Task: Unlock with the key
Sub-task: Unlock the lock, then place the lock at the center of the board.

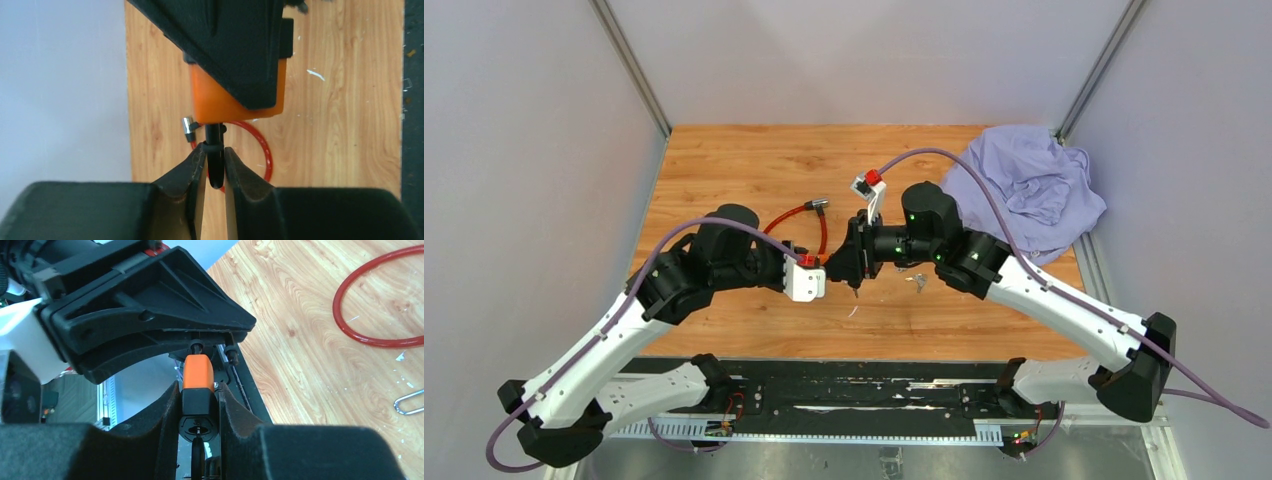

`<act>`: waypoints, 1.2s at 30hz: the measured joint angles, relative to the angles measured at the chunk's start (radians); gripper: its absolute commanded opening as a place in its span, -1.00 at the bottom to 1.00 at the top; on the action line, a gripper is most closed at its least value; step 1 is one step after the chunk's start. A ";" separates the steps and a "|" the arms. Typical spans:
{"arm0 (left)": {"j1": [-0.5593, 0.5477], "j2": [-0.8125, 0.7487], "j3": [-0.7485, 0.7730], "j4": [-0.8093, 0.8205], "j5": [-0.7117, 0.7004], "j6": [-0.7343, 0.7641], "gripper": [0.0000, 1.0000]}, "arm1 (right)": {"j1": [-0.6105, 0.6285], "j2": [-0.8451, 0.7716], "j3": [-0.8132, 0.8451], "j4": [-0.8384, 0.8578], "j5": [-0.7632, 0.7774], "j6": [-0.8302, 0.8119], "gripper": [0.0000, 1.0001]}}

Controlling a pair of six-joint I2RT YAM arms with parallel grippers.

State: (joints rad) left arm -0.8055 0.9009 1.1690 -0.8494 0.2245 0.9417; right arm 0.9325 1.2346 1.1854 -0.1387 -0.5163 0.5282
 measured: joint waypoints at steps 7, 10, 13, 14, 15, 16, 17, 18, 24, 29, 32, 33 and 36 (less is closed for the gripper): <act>0.000 -0.026 -0.056 0.074 -0.040 0.124 -0.50 | -0.060 0.064 -0.040 0.090 -0.059 0.192 -0.99; 0.000 -0.047 -0.121 0.126 -0.079 0.221 0.07 | -0.105 0.093 -0.078 0.134 -0.092 0.291 -0.99; 0.000 -0.040 -0.148 0.160 -0.111 0.302 0.64 | -0.162 0.115 -0.114 0.146 -0.109 0.369 -0.99; 0.000 -0.031 -0.150 0.169 -0.123 0.319 0.99 | -0.180 0.118 -0.124 0.148 -0.113 0.384 -0.99; 0.000 -0.014 -0.150 0.176 -0.138 0.326 0.97 | -0.205 0.120 -0.134 0.152 -0.121 0.402 -0.99; 0.000 0.006 -0.145 0.174 -0.151 0.332 0.96 | -0.230 0.121 -0.144 0.156 -0.129 0.415 -0.99; 0.001 0.036 -0.130 0.160 -0.162 0.323 0.96 | -0.256 0.123 -0.151 0.158 -0.136 0.422 -0.99; 0.002 0.070 -0.105 0.148 -0.179 0.308 0.96 | -0.288 0.128 -0.156 0.158 -0.142 0.425 -0.99; 0.068 0.241 0.031 0.101 -0.187 0.195 0.96 | -0.451 0.208 -0.152 0.087 -0.132 0.335 -0.99; 0.136 0.240 0.068 0.090 -0.177 0.107 0.96 | -0.536 0.336 -0.093 -0.037 -0.033 0.175 -0.99; 0.148 0.229 0.069 0.091 -0.181 0.064 0.96 | -0.545 0.417 -0.031 -0.080 0.031 0.094 -0.99; 0.151 0.225 0.069 0.091 -0.181 0.053 0.96 | -0.545 0.444 -0.012 -0.088 0.047 0.070 -0.99; 0.166 0.200 0.061 0.100 -0.182 0.018 0.96 | -0.545 0.514 0.037 -0.105 0.087 0.010 -0.99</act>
State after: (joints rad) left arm -0.6392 1.1007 1.2304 -0.7494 0.0429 0.9592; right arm 0.3874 1.7485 1.2224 -0.2436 -0.4290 0.5385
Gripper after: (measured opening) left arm 0.980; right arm 0.268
